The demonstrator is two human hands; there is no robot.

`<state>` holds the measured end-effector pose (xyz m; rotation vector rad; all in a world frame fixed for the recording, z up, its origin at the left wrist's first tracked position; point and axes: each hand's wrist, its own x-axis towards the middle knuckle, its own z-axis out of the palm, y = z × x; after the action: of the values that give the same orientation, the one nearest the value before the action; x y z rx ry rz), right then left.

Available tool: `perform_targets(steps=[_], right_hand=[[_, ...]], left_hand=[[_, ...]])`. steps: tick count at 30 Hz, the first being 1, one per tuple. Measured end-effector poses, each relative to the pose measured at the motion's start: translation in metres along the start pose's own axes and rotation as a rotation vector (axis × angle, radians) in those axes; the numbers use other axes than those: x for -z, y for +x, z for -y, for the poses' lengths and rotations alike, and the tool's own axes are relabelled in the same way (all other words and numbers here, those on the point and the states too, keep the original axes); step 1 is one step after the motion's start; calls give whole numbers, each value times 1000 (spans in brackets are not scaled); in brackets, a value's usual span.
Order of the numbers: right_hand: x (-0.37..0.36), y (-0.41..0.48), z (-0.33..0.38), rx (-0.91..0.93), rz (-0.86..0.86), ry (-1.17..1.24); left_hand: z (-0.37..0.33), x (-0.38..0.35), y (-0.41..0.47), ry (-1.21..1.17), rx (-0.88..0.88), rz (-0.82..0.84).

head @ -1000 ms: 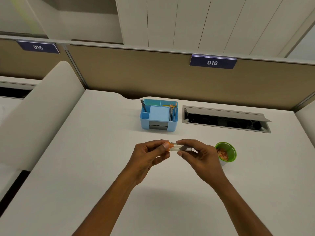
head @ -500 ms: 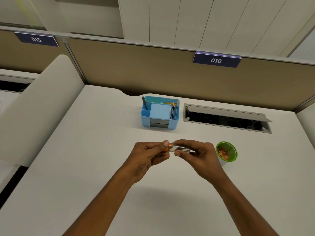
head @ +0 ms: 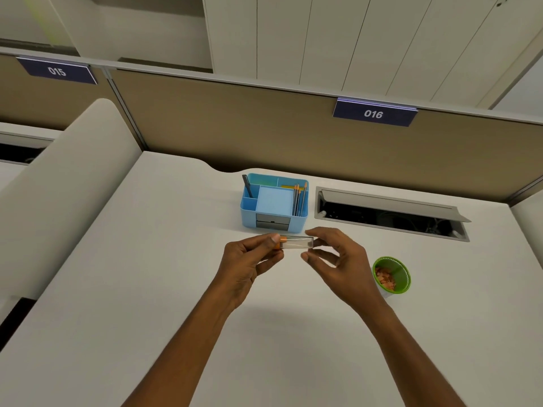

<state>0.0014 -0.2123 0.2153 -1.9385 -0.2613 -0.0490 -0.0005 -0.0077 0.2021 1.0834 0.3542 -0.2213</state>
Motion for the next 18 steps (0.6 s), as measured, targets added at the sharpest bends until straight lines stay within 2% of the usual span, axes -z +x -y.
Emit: perform_targets(steps=[4,7,12,16,18], right_hand=[[-2,11,-9,39,-17,-193],[-6,24,-19,22,-25,-248],[-10,56,-39,-23,-113,-225],[-19,88,-56,-56,-180,-231],[-26,105,-64,-60,-180,-265]], left_hand=[[2,8,17,12,13,-24],[9,8,30,103,-21,-119],[45,39,59,775,-295,-333],[82,69,80,994,-197,-263],[96,82,89,1145,-212,-232]])
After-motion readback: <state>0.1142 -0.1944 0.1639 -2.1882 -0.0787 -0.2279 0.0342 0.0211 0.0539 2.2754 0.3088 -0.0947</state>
